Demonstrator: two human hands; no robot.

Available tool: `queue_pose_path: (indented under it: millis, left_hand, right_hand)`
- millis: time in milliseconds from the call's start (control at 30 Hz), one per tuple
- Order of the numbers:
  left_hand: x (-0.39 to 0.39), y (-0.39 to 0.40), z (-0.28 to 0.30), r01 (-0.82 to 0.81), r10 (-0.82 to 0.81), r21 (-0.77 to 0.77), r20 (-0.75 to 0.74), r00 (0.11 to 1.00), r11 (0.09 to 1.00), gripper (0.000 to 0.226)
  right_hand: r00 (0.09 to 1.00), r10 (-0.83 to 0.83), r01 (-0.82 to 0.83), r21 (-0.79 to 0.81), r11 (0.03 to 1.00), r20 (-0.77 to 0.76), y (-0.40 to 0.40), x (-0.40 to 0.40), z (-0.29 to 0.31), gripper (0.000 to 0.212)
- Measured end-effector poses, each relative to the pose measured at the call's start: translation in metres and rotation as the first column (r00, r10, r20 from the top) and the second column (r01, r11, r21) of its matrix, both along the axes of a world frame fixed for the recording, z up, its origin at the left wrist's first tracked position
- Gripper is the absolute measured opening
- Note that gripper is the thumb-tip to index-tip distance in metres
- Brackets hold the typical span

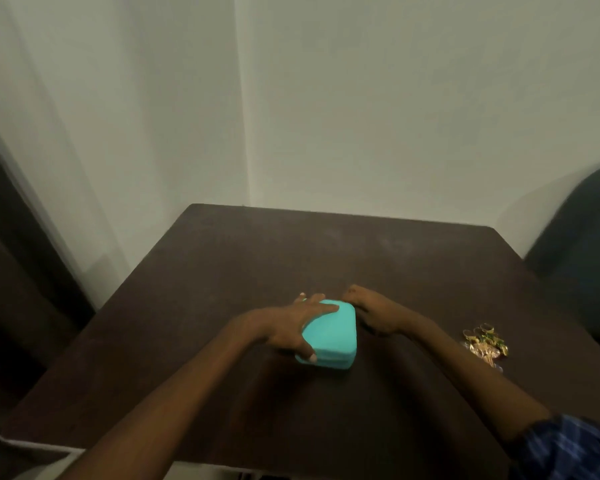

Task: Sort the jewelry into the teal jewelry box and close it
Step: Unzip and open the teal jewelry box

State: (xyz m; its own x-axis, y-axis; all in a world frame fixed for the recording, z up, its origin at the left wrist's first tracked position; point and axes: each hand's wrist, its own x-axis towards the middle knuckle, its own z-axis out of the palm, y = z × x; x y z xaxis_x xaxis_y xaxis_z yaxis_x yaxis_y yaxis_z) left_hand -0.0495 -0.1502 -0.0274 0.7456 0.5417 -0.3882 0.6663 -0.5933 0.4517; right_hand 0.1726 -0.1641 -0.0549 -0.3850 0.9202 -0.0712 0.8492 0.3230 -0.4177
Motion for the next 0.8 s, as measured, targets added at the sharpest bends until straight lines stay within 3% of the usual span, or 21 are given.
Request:
queue_pose_path:
  millis: [200,467,600,800]
  left_hand:
    - [0.003,-0.003,0.01,0.016,-0.016,0.006,-0.048,0.999,1.0,0.098]
    - [0.014,-0.009,0.022,-0.013,0.013,0.01,-0.088,0.996,1.0,0.099]
    - [0.015,-0.001,0.023,-0.047,0.041,-0.068,-0.095,0.995,0.997,0.099]
    - [0.008,-0.002,0.021,-0.079,0.076,-0.175,-0.027,0.997,0.981,0.094]
  right_hand:
    - [0.997,0.061,-0.062,-0.011,0.998,-0.047,-0.001,0.008,-0.004,0.025]
    - [0.999,-0.004,0.004,0.006,1.0,-0.047,-0.005,0.011,-0.008,0.02]
    - [0.998,0.028,-0.032,-0.063,0.997,-0.058,0.002,0.011,-0.004,0.023]
    - [0.962,0.012,-0.071,-0.206,0.976,-0.274,-0.002,0.007,0.001,0.035]
